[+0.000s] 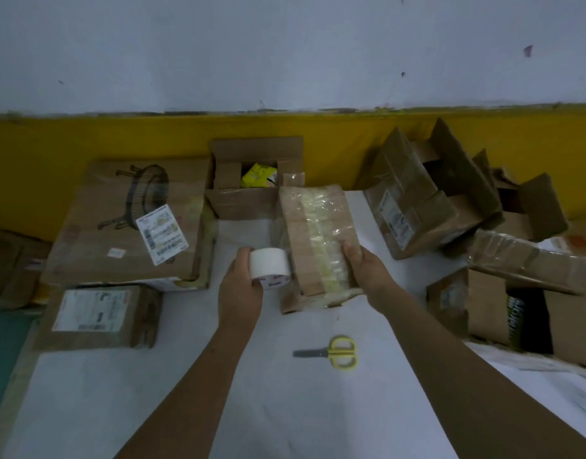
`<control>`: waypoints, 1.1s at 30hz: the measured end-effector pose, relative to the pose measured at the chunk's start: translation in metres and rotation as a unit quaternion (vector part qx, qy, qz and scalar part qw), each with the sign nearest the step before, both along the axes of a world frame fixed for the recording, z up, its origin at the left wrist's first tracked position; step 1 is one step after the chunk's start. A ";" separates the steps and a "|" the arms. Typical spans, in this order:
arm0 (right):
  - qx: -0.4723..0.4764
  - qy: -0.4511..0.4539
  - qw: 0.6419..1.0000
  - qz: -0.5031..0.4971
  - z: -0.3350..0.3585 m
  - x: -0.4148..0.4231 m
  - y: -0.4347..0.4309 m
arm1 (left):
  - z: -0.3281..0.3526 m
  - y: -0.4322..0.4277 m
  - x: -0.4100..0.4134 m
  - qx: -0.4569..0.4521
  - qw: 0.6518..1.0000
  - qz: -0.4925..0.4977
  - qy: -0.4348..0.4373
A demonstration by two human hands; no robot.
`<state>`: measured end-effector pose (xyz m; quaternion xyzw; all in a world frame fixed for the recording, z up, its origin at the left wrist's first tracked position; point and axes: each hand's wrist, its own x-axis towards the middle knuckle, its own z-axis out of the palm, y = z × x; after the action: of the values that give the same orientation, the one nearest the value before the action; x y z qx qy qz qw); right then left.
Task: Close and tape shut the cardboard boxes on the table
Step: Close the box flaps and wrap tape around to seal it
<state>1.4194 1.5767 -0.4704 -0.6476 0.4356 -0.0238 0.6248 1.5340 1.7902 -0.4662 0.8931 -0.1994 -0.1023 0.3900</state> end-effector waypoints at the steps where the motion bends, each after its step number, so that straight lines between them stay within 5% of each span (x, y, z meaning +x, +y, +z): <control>1: 0.036 -0.018 0.999 -0.006 -0.002 -0.002 -0.004 | 0.001 -0.008 -0.004 -0.043 0.997 0.032 0.050; 4: 0.190 -0.047 0.980 -0.037 -0.005 -0.009 -0.002 | 0.000 -0.032 -0.018 -0.136 0.941 0.119 0.288; 6: 0.162 -0.011 0.986 -0.033 -0.008 -0.006 0.003 | -0.005 -0.041 -0.022 -0.120 0.936 0.130 0.305; 10: -0.143 0.143 0.979 0.017 0.017 0.004 0.001 | 0.004 -0.053 -0.024 -0.033 0.968 0.095 0.232; 22: -0.082 0.057 0.993 -0.057 0.016 -0.035 -0.012 | 0.037 -0.112 -0.062 0.246 0.968 -0.027 0.049; 27: -0.134 0.056 0.987 -0.073 -0.021 -0.047 -0.018 | 0.040 -0.122 -0.062 0.286 0.953 -0.100 -0.015; 33: -0.173 0.088 0.981 -0.023 0.005 -0.045 -0.011 | 0.056 -0.071 -0.029 0.308 0.912 -0.193 -0.189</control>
<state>1.3746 1.5661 -0.4657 -0.7353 0.4924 -0.0560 0.4622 1.5046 1.7196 -0.4100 0.9156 -0.3967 -0.0609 0.0228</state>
